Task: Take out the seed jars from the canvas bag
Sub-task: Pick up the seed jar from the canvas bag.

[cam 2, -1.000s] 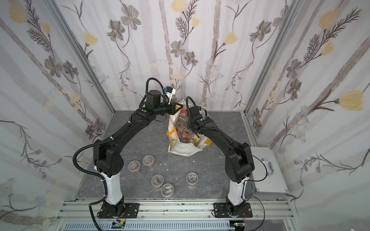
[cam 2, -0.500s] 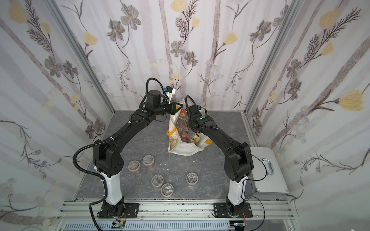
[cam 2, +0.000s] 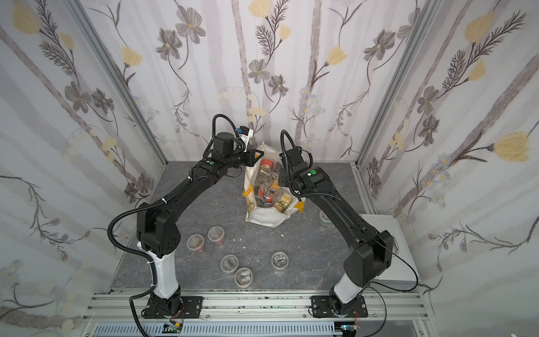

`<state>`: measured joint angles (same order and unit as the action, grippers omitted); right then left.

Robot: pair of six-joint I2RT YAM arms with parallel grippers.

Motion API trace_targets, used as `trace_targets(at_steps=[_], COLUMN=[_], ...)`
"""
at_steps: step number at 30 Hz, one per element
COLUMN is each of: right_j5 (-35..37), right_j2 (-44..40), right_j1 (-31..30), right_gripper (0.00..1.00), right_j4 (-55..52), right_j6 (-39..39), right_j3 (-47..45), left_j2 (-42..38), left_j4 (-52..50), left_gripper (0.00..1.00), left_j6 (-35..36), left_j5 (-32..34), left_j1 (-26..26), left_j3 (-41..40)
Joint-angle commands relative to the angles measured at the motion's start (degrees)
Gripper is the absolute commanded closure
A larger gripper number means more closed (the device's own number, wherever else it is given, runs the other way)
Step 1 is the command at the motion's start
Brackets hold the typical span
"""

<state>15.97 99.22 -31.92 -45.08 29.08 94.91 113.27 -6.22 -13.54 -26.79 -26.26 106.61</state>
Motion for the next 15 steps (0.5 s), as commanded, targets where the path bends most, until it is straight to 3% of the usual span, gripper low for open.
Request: trace_targets(at_steps=[1,5,15], right_j5=[-1.09,0.6,-3.35], right_j2=[-4.97,-12.47,-22.61], right_j1=[-0.12,-0.02,-1.99], right_gripper=[0.96,0.97,0.97], right_j4=[-3.67,-8.54,-6.39], right_j6=[-0.69,-0.5,7.03], right_j3=[-1.97,-6.09,-33.88], left_j2=[-0.18,-0.63,0.08], left_j4=[6.62,6.57,6.85], left_gripper=[1.0,1.0,1.0], left_j6=[-0.95,-0.97,-1.24], left_j5=[0.59,1.0,1.56], left_j1=[0.73,1.46,2.97], left_j3=[-0.26,-0.26,0.76])
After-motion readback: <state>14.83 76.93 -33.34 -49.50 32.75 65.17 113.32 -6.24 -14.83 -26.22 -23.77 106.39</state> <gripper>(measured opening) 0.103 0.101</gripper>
